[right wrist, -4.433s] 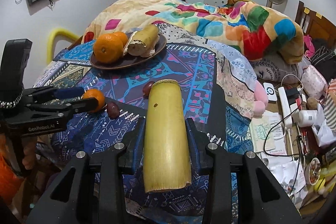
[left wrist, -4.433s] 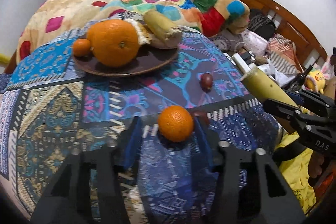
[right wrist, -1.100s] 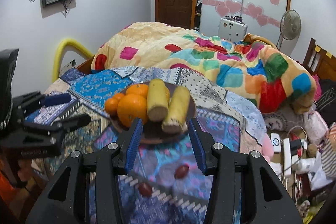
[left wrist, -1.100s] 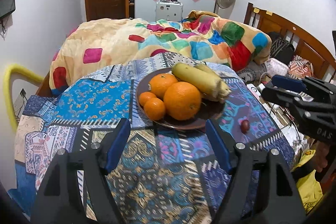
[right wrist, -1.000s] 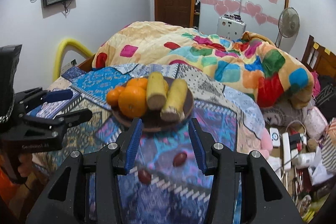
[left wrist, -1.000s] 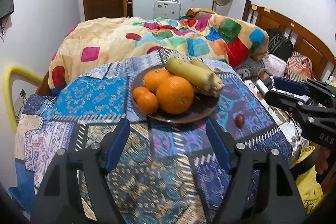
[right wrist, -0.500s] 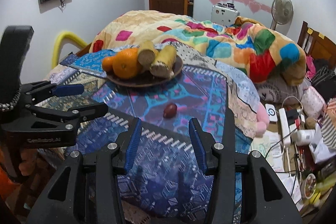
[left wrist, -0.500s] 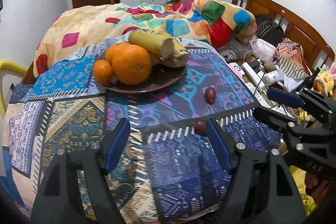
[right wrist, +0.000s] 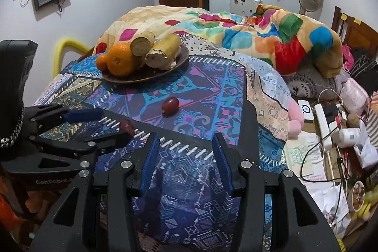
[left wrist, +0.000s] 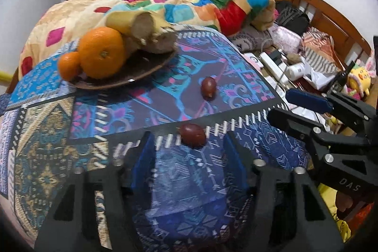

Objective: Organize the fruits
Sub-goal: 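Grasp a dark red date with the right gripper while the left gripper grasps another date, then place the date on the plate with the right gripper while the left gripper places its date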

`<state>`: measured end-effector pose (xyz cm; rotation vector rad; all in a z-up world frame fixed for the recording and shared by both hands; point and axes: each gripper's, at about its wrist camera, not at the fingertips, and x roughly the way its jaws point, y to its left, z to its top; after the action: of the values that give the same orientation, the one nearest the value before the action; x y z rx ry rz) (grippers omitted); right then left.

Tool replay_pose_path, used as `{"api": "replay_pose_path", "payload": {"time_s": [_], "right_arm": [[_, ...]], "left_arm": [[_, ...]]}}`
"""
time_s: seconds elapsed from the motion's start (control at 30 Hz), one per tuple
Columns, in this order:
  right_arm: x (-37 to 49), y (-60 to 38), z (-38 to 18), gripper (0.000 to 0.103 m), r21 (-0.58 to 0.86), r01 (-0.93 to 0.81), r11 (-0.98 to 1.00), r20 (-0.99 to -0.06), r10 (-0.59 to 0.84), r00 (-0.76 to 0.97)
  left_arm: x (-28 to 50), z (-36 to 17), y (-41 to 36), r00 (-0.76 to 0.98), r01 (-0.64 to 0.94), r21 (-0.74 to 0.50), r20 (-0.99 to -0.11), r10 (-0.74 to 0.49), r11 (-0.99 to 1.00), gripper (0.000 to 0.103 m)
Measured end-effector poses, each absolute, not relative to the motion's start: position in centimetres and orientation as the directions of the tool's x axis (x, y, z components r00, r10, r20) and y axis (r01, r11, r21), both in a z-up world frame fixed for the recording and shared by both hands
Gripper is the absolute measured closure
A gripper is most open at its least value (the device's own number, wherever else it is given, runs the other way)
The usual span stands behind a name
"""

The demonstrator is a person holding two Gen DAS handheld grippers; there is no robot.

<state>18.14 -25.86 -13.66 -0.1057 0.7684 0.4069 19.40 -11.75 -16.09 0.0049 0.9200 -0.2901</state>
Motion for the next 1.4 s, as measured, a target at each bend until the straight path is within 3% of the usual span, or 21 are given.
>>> {"api": "replay_pose_path", "payload": {"time_s": [0.17,0.3,0.33,1.13,1.4], "right_arm": [[18.2,-26.2,-13.9,0.060,0.062,-0.395,0.917,-0.695,0.323,0.642],[18.4,-26.1,-13.9,0.060,0.063,-0.394,0.917,-0.693,0.325,0.643],[18.5,-26.1,-13.9,0.060,0.064,-0.394,0.917,-0.694,0.325,0.643],[23.5,-21.3,-15.7,0.060,0.035,-0.450,0.892,-0.758,0.317,0.570],[24.4,-20.8,-16.3,0.082,0.031,-0.442,0.896,-0.769,0.304,0.562]], "left_arm": [[19.7,-16.5,-12.4,0.578,0.253,-0.099,-0.782,-0.232,0.962,0.060],[20.0,-16.6,-12.0,0.578,0.252,-0.111,-0.780,-0.241,0.961,0.075],[20.0,-16.5,-11.9,0.576,0.257,-0.120,-0.777,-0.252,0.959,0.082],[21.4,-15.3,-2.1,0.650,0.135,-0.083,-0.745,-0.151,0.987,0.084],[22.0,-16.1,-0.7,0.644,0.124,-0.104,-0.748,-0.160,0.987,0.084]]}}
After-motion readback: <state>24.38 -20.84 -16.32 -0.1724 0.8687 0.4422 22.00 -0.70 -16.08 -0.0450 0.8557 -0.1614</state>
